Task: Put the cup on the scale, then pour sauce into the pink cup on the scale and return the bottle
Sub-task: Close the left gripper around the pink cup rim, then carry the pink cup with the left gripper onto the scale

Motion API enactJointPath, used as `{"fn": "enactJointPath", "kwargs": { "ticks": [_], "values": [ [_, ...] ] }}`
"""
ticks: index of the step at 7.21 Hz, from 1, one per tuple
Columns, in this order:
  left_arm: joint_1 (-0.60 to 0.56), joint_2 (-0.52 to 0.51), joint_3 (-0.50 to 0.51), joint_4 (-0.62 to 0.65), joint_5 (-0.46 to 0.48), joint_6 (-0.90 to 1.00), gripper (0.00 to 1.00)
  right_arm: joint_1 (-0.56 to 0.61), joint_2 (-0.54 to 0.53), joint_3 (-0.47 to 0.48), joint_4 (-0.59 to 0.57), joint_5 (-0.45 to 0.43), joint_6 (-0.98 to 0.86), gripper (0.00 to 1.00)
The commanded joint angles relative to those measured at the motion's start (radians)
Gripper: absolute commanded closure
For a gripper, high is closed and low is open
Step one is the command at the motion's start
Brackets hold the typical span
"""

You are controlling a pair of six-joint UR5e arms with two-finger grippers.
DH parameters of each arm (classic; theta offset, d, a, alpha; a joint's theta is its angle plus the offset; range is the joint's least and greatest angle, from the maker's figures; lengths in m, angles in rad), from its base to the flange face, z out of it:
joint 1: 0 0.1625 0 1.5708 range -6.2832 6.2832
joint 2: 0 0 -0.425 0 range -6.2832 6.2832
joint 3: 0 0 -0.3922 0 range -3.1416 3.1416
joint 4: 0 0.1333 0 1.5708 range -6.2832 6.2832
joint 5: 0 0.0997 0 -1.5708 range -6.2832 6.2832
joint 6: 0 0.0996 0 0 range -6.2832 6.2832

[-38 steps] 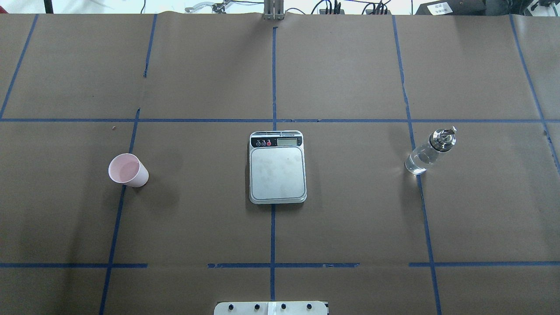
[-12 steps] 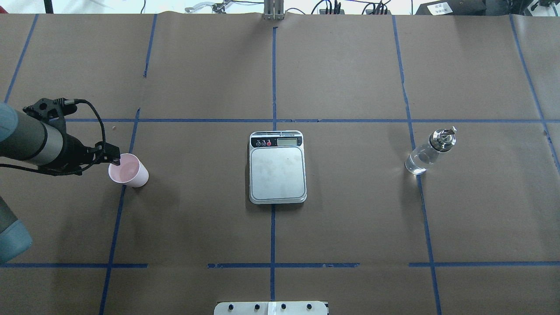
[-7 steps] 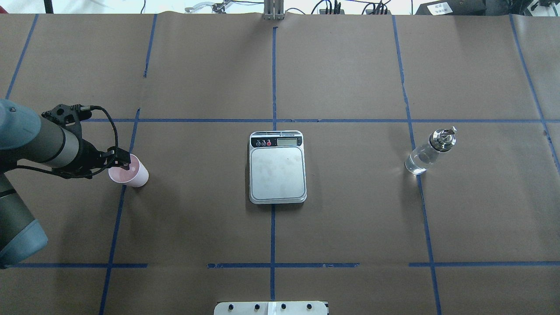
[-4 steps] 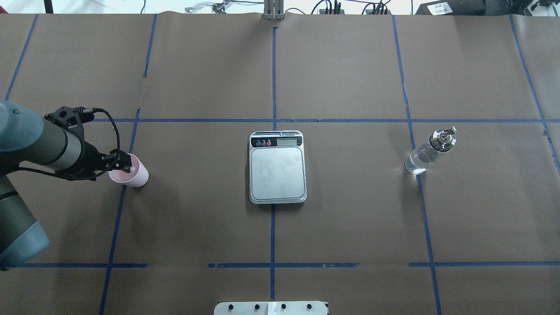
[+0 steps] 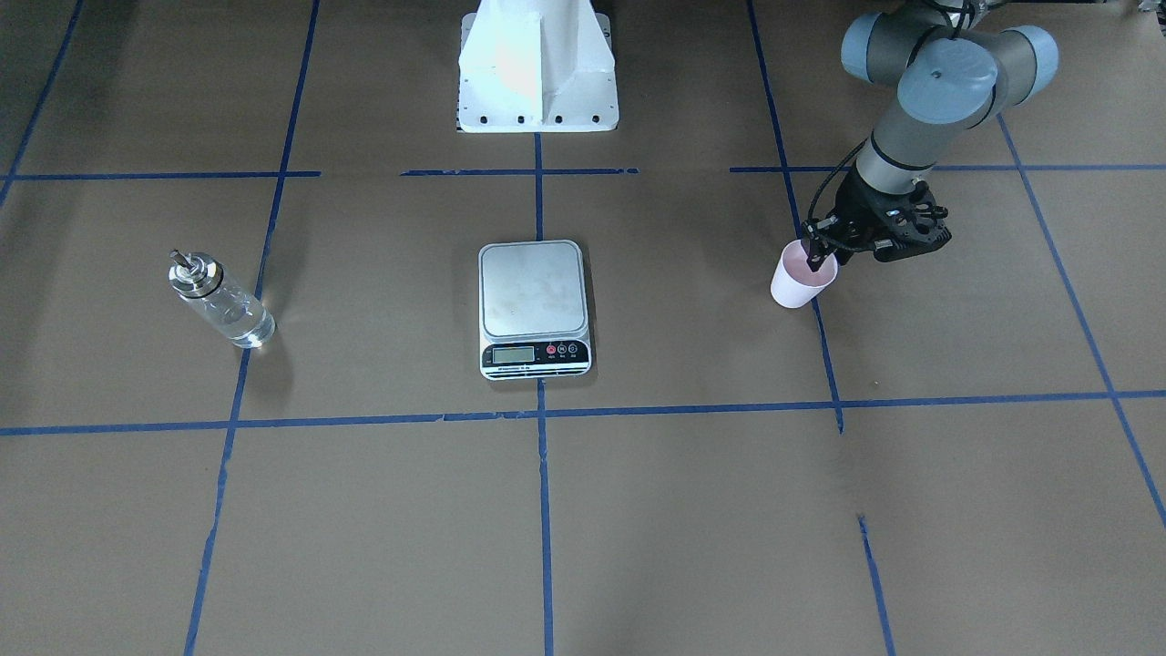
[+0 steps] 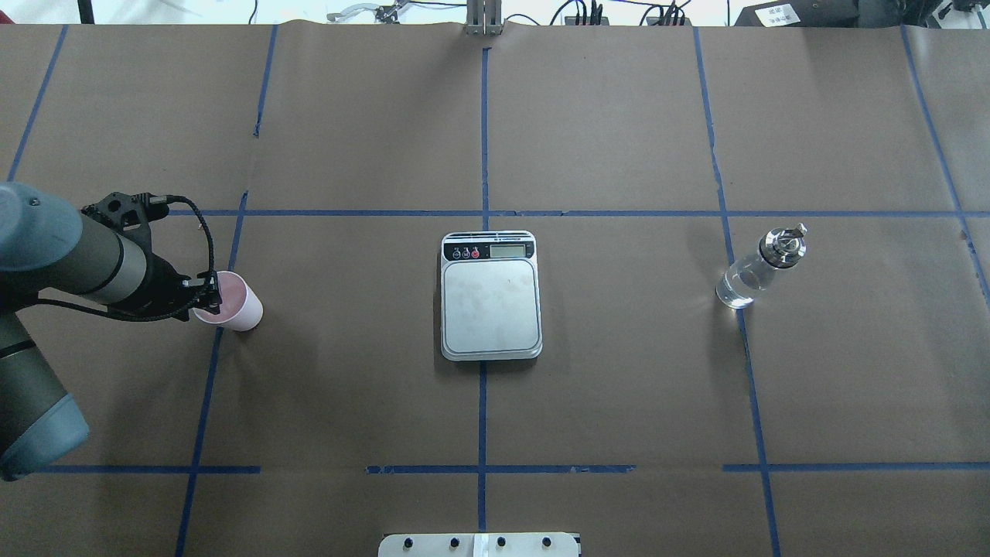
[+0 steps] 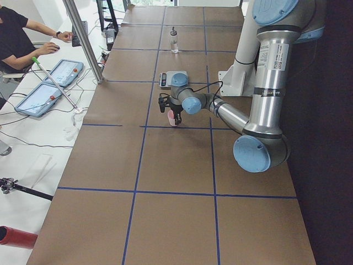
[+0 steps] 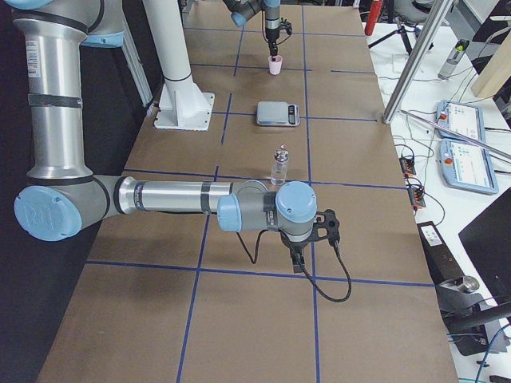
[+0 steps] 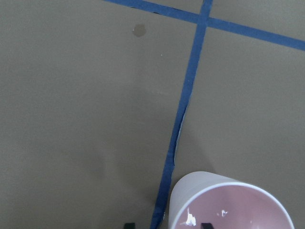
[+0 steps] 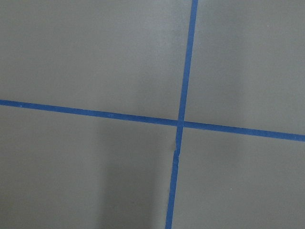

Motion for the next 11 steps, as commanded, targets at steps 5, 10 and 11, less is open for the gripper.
{"fn": "enactJointPath", "kwargs": {
  "ticks": [5,10,11],
  "values": [
    [-0.001,-0.003,-0.09,0.049,-0.008,-0.124,1.0,-0.008,0.019,0.0,-0.006,-0.005,-0.002,0.0],
    [-0.001,-0.483,-0.101,0.556,-0.032,-0.255,1.0,-0.02,0.007,-0.005,0.003,-0.014,0.0,0.0],
    [0.005,-0.581,-0.006,0.554,-0.063,-0.317,1.0,-0.02,0.008,-0.002,0.003,-0.012,0.0,0.0]
  ]
}}
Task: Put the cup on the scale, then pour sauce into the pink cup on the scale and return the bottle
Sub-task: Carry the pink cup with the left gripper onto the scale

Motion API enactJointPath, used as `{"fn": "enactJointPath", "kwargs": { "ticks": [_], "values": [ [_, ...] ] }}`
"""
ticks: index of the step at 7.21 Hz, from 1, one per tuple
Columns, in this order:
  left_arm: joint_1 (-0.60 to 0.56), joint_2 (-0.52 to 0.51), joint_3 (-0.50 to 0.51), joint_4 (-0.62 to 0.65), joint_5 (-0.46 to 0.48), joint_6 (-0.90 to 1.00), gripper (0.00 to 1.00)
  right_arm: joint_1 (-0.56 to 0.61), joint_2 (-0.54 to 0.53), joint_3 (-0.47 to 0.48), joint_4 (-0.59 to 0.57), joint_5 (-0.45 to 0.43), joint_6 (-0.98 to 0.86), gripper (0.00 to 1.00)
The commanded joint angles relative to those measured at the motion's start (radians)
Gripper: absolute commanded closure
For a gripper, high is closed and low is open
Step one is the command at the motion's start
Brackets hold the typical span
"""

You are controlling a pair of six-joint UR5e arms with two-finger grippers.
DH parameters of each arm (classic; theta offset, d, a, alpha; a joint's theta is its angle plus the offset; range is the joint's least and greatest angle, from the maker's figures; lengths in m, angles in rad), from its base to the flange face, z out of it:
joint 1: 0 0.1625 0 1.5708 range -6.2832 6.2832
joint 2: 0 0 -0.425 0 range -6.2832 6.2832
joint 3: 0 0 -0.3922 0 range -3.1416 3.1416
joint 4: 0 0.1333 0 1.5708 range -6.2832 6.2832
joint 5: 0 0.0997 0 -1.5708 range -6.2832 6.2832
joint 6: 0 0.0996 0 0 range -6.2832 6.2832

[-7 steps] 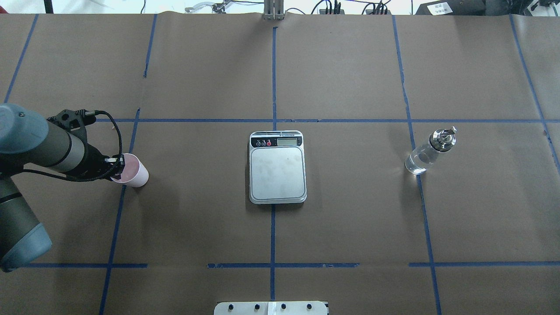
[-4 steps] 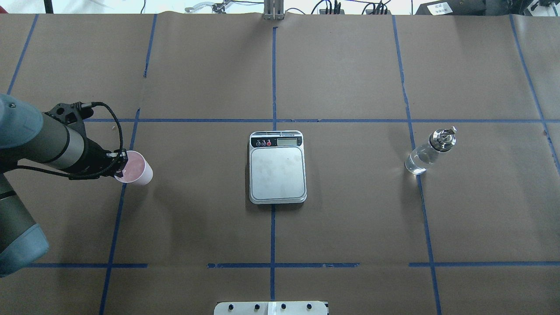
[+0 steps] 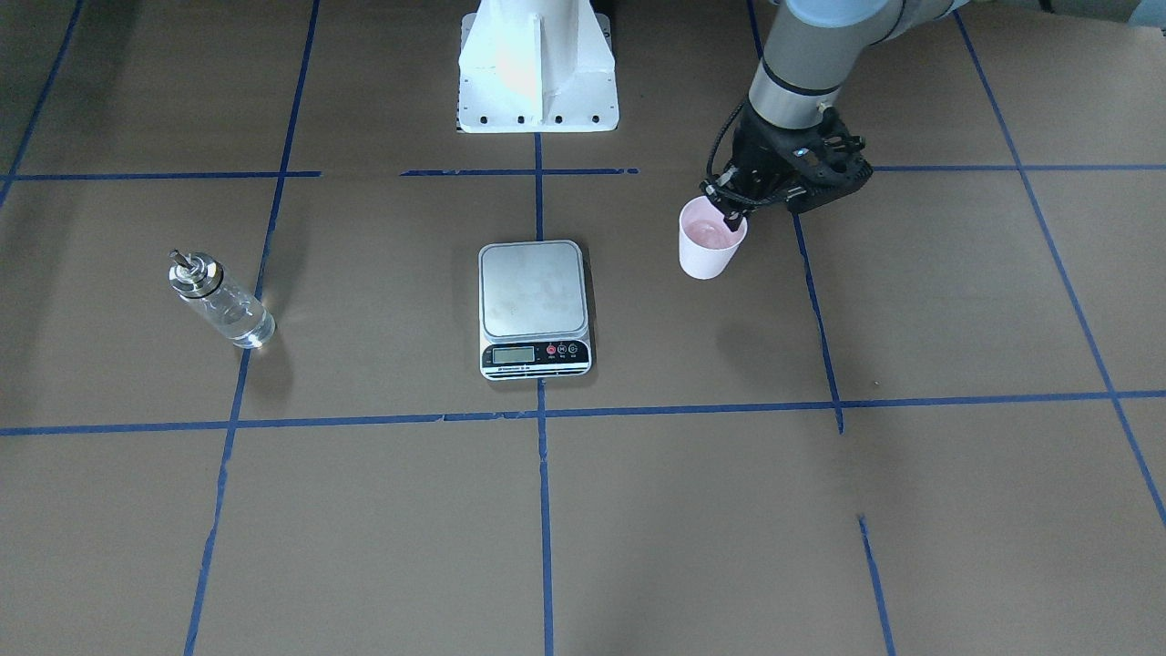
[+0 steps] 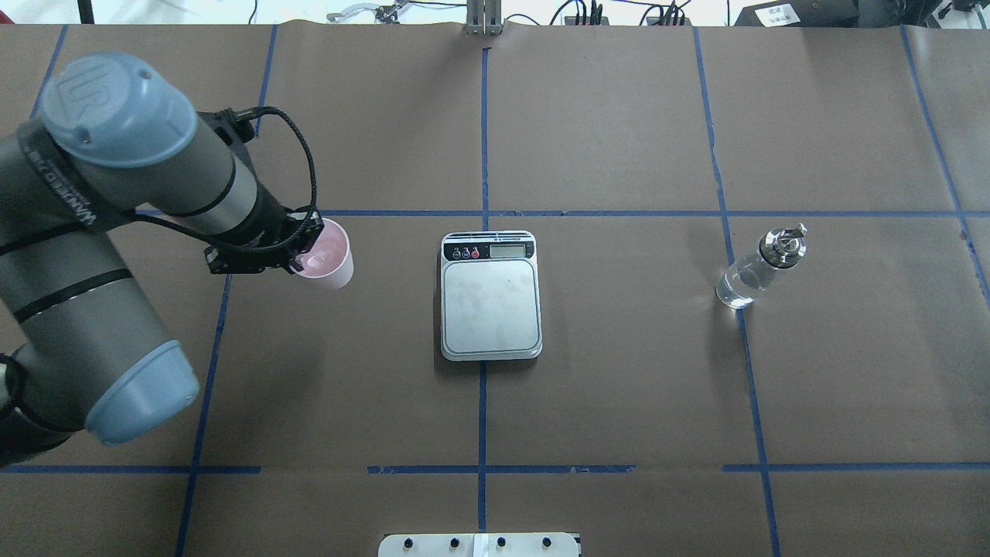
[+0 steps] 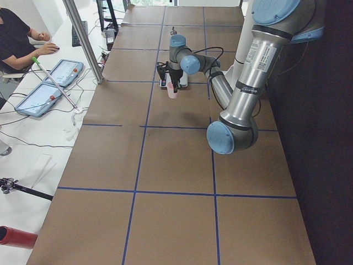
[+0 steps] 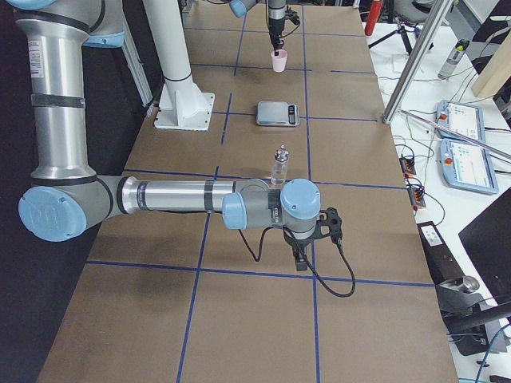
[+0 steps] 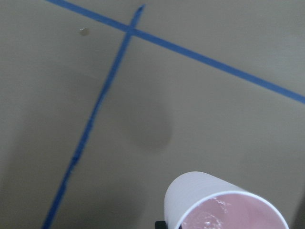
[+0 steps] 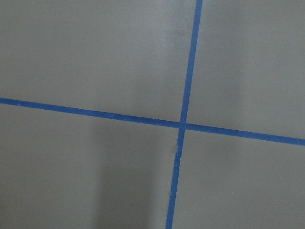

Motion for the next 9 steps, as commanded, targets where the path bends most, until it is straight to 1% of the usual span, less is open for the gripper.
{"fn": "enactJointPath", "kwargs": {
  "ticks": [1,2,3,4,6,9],
  "values": [
    [0.02,-0.207,0.177,0.01,-0.033,-0.135,1.0,0.0,0.0,0.006,0.0,0.008,0.002,0.0],
    [0.071,-0.271,0.231,0.01,-0.023,-0.191,1.0,0.0,0.0,0.006,-0.001,0.014,0.002,0.0],
    [0.098,-0.318,0.291,0.005,-0.008,-0.223,1.0,0.0,0.0,0.007,-0.003,0.015,0.002,0.0],
    [0.145,-0.316,0.308,-0.033,0.025,-0.255,1.0,0.0,0.002,0.012,-0.007,0.015,0.002,0.0],
    [0.167,-0.329,0.386,-0.113,0.035,-0.277,1.0,0.0,0.002,0.012,-0.007,0.015,0.004,0.0],
    [0.173,-0.33,0.397,-0.124,0.035,-0.277,1.0,0.0,0.002,0.014,-0.009,0.015,0.004,0.0]
  ]
}}
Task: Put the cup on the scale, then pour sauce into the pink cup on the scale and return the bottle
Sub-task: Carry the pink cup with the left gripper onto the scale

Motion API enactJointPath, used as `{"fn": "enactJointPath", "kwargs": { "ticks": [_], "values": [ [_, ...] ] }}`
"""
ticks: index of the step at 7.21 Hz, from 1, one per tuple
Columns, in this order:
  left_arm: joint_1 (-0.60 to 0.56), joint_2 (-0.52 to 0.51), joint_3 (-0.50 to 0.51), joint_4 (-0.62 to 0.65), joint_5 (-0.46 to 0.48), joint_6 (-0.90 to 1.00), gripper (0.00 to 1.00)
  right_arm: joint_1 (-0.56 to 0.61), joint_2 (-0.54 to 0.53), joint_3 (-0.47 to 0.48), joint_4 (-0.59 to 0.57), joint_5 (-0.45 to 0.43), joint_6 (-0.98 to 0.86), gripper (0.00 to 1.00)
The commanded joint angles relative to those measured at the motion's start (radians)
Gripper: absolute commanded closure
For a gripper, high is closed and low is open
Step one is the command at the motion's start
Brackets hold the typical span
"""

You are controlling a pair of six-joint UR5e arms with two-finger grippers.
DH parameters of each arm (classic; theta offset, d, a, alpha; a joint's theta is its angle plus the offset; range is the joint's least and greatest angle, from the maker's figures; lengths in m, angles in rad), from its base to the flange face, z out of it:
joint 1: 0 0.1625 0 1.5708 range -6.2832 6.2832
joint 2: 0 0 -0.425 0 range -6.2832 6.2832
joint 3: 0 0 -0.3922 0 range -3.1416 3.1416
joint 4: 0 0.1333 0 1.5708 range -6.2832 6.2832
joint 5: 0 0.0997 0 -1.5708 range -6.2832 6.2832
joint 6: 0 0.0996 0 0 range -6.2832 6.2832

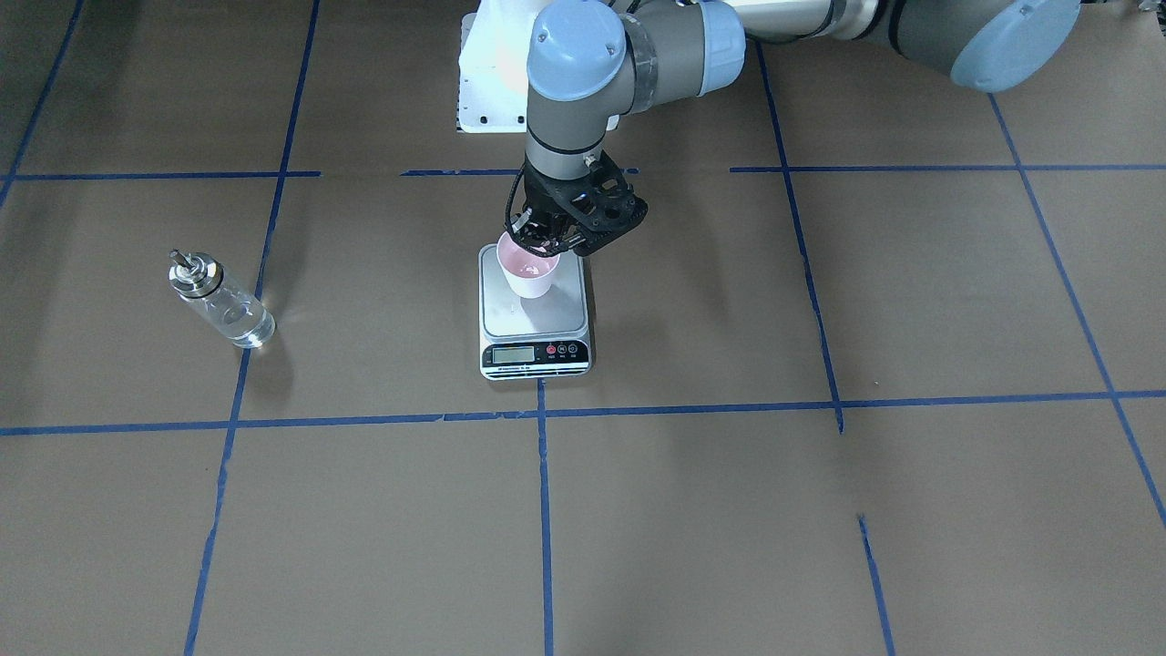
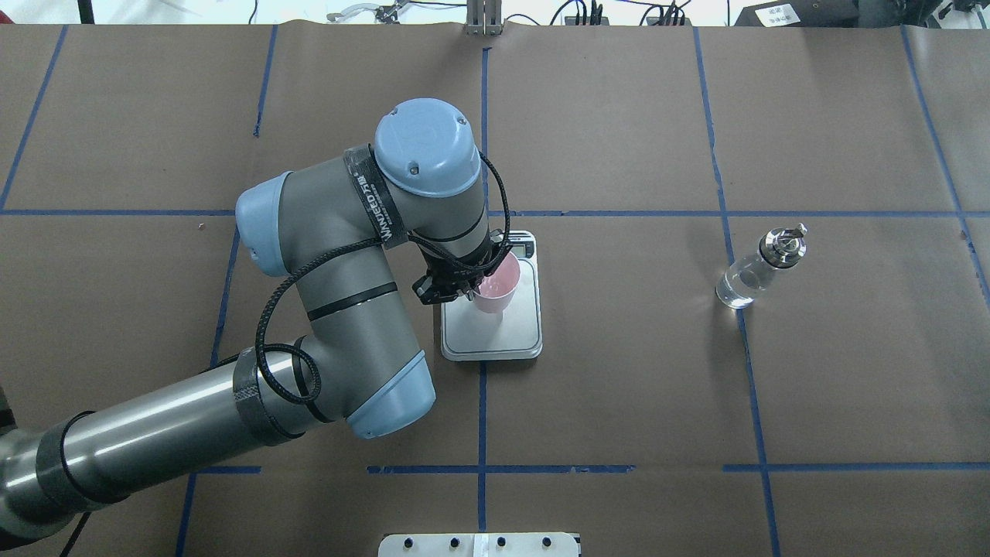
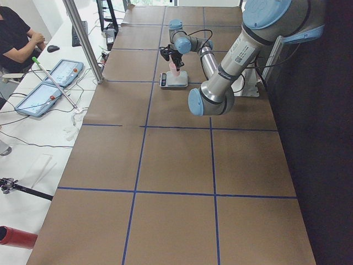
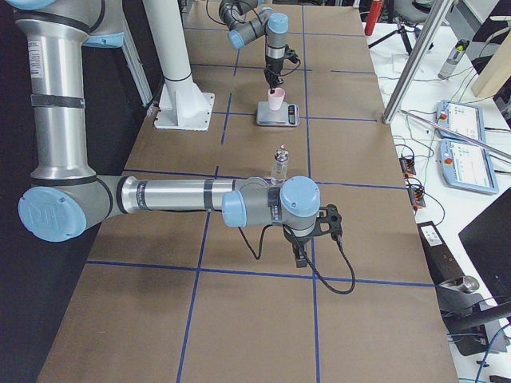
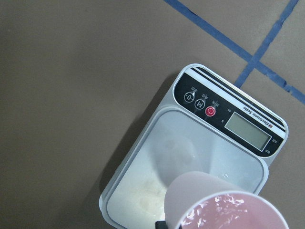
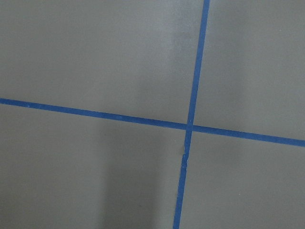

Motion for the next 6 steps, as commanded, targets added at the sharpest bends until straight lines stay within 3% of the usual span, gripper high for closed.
{"fn": "enactJointPath", "kwargs": {
  "ticks": [1,4,5,6],
  "values": [
    [0.004,0.003,0.024,-0.035,0.0,-0.002,1.0,0.0,0.002,0.006,0.0,0.0,0.0,0.0],
    [0.003,0.003,0.038,-0.048,0.0,-0.002,1.0,0.0,0.003,0.006,0.0,0.0,0.0,0.0],
    [0.003,0.006,0.036,-0.048,0.0,0.004,0.5,0.0,0.005,0.009,0.0,0.0,0.0,0.0],
    [0.003,0.007,0.035,-0.048,0.0,0.007,0.41,0.0,0.005,0.014,-0.002,0.0,0.0,0.0]
  ]
}}
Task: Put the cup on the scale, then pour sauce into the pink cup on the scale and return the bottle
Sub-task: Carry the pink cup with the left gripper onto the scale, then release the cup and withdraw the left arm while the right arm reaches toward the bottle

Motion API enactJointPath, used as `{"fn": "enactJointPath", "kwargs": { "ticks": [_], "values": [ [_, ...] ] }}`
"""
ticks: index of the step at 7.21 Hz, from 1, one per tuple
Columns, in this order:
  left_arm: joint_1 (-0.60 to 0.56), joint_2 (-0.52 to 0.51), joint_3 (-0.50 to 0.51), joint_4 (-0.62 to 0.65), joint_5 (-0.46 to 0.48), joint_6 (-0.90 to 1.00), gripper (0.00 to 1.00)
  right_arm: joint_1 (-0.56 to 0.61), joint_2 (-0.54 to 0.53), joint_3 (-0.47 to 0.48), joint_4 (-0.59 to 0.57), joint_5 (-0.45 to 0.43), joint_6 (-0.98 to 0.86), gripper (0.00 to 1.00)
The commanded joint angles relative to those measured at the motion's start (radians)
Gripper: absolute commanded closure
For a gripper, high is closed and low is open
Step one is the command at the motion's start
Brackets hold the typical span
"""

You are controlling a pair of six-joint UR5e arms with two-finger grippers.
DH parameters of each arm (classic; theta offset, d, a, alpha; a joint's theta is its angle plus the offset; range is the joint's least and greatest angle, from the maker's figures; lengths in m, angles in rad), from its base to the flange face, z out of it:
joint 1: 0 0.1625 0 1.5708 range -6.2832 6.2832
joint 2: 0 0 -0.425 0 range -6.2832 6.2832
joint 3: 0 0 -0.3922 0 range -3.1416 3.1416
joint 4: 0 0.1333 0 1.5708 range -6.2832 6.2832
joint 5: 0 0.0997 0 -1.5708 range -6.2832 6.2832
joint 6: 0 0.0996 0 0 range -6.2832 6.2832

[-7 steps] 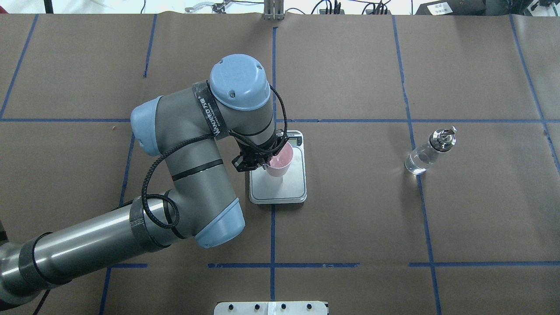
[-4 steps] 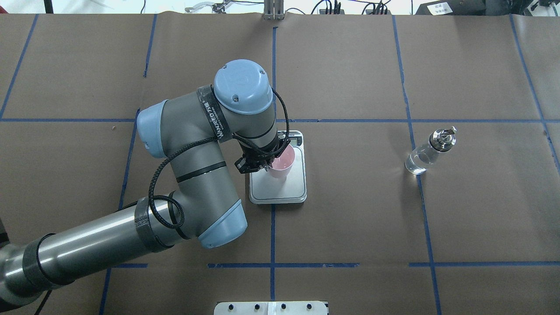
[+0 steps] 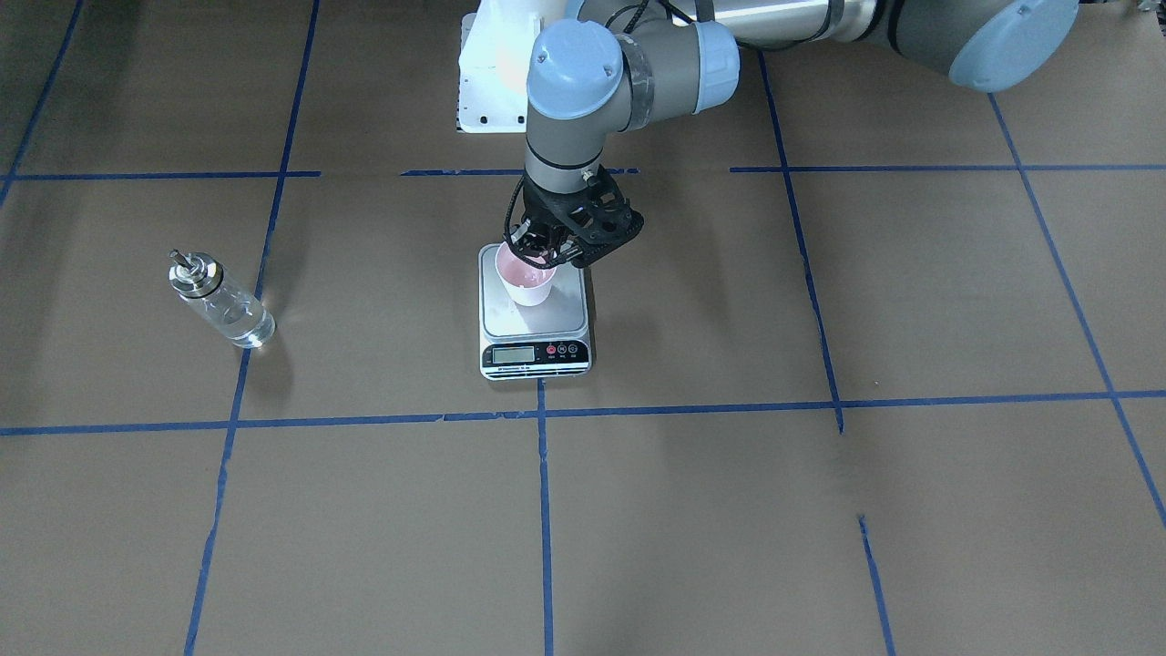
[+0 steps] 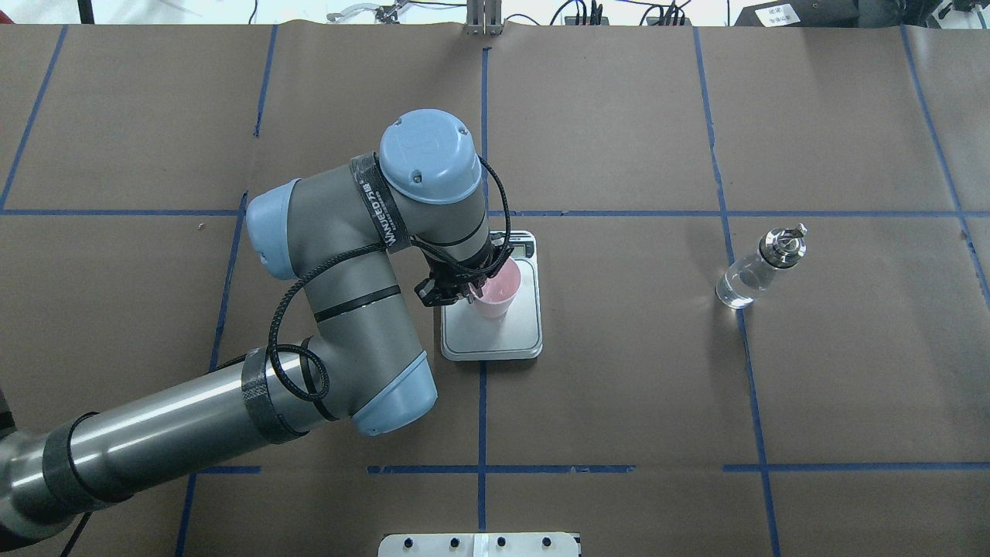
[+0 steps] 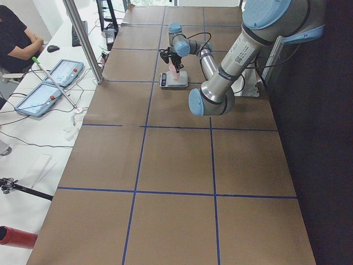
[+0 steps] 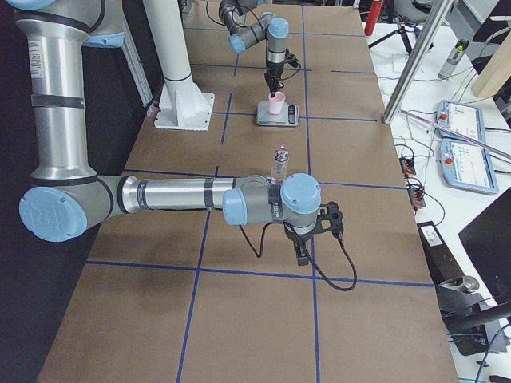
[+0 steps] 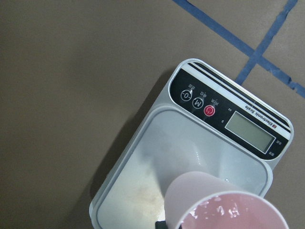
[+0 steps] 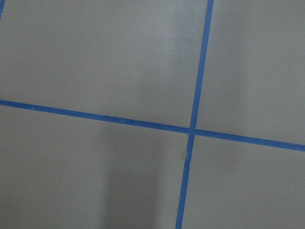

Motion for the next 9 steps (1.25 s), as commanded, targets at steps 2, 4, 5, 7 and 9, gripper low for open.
{"fn": "enactJointPath", "kwargs": {
  "ticks": [2,4,5,7,9],
  "values": [
    [-0.005,0.002,-0.023,0.003,0.005,0.012,0.21,0.0,0.001,0.006,0.0,0.0,0.0,0.0],
    [-0.023,0.004,-0.082,0.035,0.005,0.015,0.01,0.0,-0.009,0.05,-0.004,0.0,0.009,0.0],
    [-0.04,0.004,-0.125,0.094,0.002,0.073,0.0,0.0,-0.012,0.096,-0.053,0.0,0.02,0.0],
    [-0.086,0.025,-0.263,0.205,-0.006,0.144,0.0,-0.002,-0.022,0.301,-0.282,-0.003,0.02,0.0],
    [-0.146,0.062,-0.348,0.254,-0.008,0.213,0.0,-0.059,-0.082,0.488,-0.328,-0.002,0.091,0.0]
  ]
}}
